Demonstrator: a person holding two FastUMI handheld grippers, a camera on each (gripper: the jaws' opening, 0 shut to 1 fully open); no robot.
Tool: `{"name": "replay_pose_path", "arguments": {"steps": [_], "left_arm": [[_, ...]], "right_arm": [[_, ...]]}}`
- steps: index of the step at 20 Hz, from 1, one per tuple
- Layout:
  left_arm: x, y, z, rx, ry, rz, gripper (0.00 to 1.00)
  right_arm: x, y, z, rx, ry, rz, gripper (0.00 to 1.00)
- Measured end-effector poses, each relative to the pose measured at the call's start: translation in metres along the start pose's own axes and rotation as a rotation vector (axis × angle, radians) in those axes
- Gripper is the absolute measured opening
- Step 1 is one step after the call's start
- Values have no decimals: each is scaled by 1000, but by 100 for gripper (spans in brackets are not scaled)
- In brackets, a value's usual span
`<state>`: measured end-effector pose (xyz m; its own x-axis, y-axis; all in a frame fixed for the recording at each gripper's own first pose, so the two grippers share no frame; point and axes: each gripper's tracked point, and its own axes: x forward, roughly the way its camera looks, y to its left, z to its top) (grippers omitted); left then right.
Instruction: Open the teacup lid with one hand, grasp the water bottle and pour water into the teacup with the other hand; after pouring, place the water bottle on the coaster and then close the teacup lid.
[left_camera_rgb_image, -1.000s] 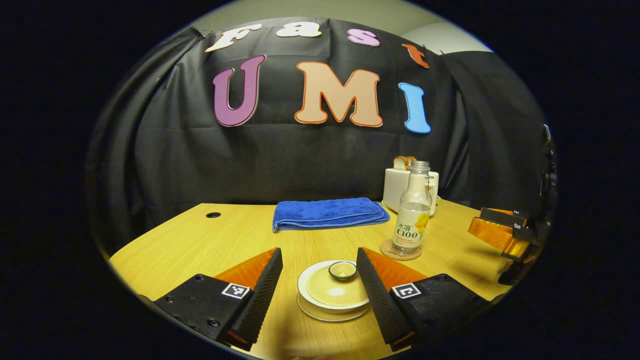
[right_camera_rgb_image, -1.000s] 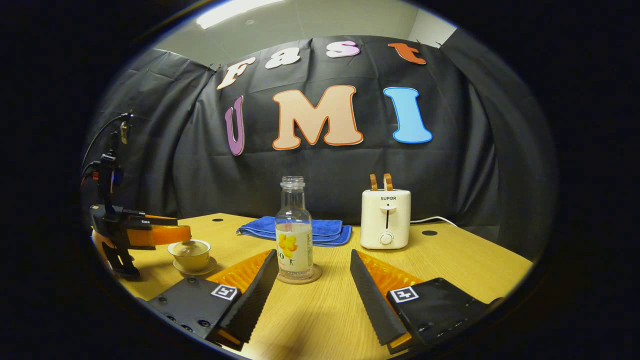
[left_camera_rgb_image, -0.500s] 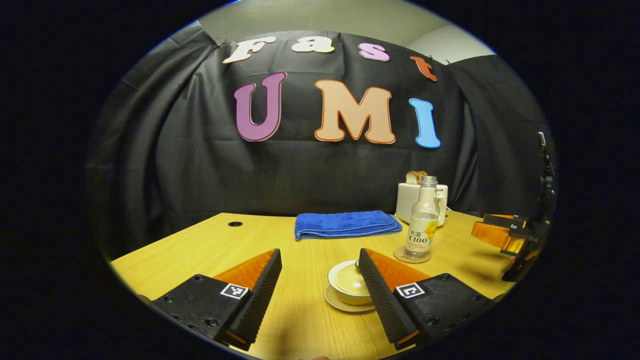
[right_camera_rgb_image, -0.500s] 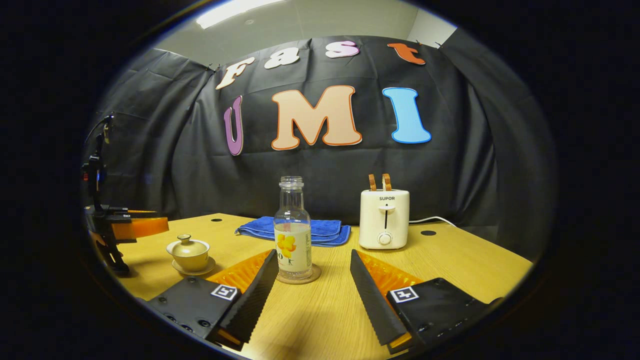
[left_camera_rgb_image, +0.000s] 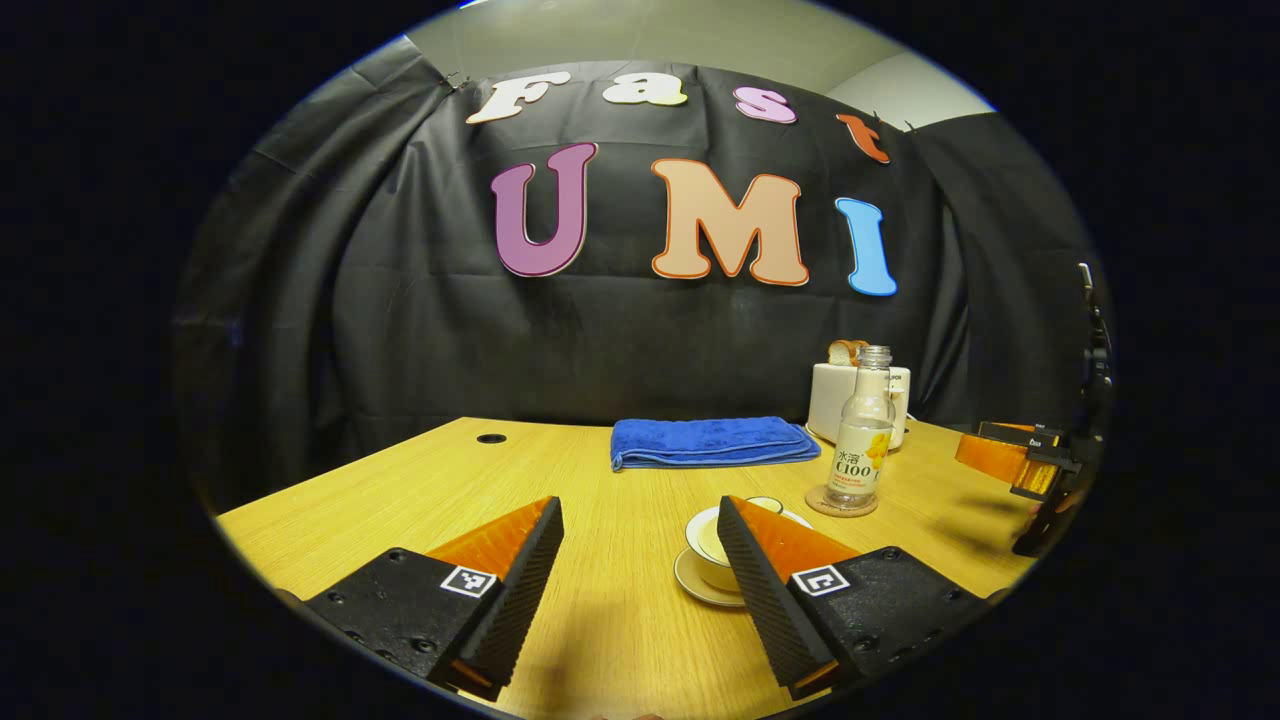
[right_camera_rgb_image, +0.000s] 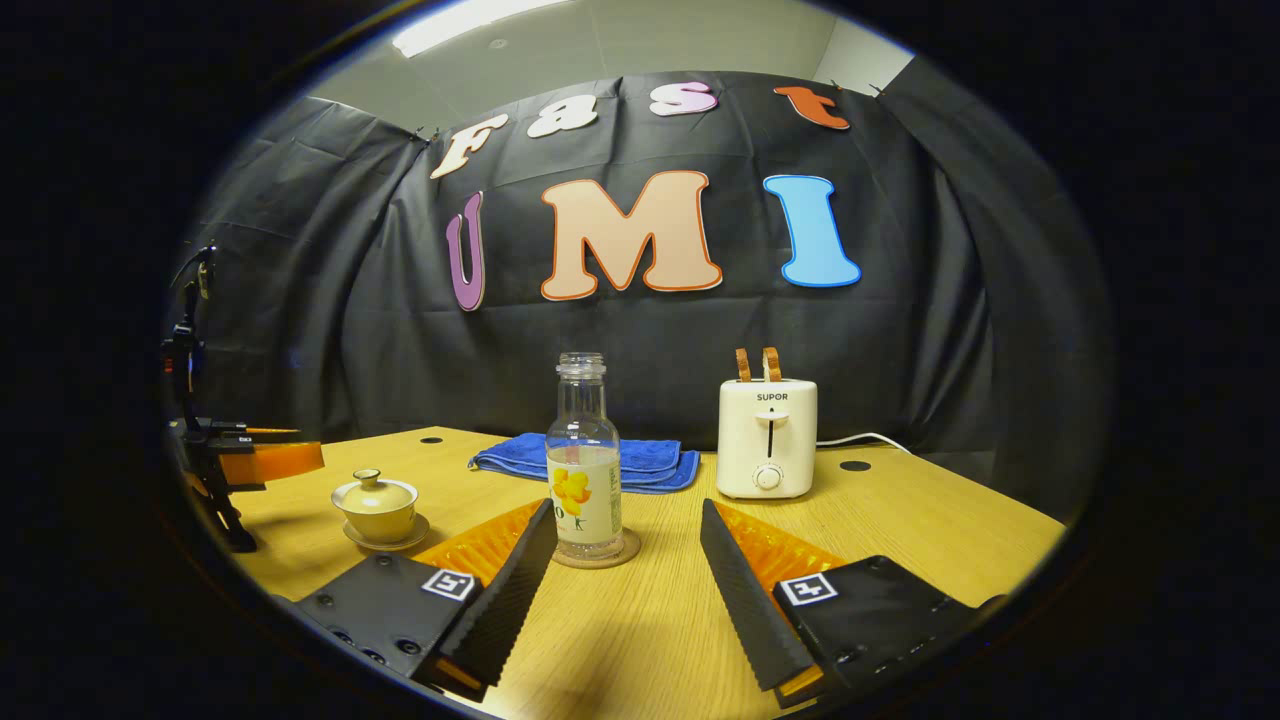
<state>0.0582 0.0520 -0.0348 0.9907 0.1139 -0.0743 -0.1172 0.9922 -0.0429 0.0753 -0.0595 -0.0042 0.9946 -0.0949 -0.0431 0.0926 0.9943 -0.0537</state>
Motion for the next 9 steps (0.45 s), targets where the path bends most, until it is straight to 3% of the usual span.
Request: {"name": "replay_pose_path", "arguments": {"steps": [9], "left_arm": [[-5, 6, 4, 19, -34, 20, 91]], "right_arm": [[0, 0, 0, 0, 0, 0, 94]]}}
